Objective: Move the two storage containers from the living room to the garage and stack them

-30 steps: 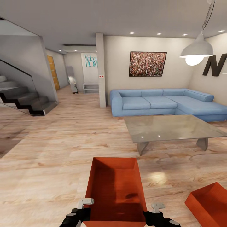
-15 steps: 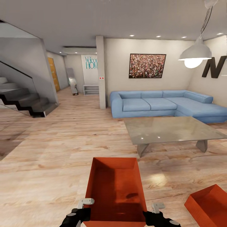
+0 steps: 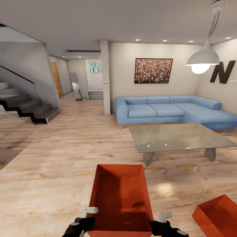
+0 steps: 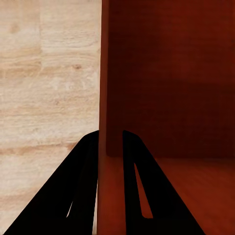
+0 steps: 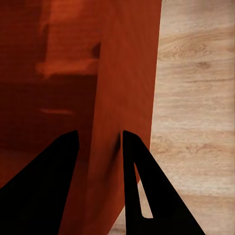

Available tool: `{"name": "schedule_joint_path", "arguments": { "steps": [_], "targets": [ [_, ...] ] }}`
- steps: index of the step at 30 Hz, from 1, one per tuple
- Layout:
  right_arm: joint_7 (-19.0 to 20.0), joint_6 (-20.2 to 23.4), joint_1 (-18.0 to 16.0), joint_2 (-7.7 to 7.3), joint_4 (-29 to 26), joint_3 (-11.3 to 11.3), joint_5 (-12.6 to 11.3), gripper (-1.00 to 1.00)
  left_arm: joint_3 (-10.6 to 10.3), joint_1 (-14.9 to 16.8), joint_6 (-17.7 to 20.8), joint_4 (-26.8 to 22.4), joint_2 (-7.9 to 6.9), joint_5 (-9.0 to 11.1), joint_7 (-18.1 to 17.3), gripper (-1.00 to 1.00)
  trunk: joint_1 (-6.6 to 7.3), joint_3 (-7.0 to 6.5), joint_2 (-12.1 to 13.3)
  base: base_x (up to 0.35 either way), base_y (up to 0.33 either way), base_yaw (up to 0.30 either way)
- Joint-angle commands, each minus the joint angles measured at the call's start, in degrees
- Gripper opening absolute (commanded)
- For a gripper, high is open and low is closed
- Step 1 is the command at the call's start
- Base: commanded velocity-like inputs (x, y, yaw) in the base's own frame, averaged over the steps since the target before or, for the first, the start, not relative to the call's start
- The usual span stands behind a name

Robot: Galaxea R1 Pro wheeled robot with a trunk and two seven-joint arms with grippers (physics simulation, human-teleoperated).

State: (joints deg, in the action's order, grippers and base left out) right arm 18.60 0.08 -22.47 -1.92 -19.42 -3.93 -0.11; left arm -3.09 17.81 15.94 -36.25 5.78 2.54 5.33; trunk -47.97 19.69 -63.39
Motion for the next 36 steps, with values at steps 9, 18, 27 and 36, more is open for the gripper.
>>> {"name": "schedule_joint_path", "arguments": {
  "steps": [9, 18, 27, 36],
  "targets": [
    [0.30, 0.01, -0.03, -0.01, -0.09, 0.06, -0.33, -1.00, -0.07, 0.04, 0.41, -0.05, -0.07, -0.16, 0.64, -1.00, 1.98, -1.56, 3.58, 0.000, 0.000, 0.000],
    [0.29, 0.04, -0.03, -0.01, -0.09, 0.06, -0.33, -1.00, -0.07, 0.04, 0.41, -0.05, -0.07, -0.16, 0.64, -1.00, 3.96, -3.66, 7.19, 0.000, 0.000, 0.000],
    [0.30, 0.05, -0.03, -0.01, -0.09, 0.06, -0.33, -1.00, -0.07, 0.04, 0.39, -0.12, -0.07, -0.16, 0.57, -1.00, 5.93, -5.63, 10.80, 0.000, 0.000, 0.000],
    [0.30, 0.07, -0.03, -0.01, -0.09, 0.06, -0.33, -1.00, -0.07, 0.04, 0.42, -0.13, -0.07, -0.08, 0.39, -1.00, 7.91, -7.25, 14.41, 0.000, 0.000, 0.000]
  ]
}}
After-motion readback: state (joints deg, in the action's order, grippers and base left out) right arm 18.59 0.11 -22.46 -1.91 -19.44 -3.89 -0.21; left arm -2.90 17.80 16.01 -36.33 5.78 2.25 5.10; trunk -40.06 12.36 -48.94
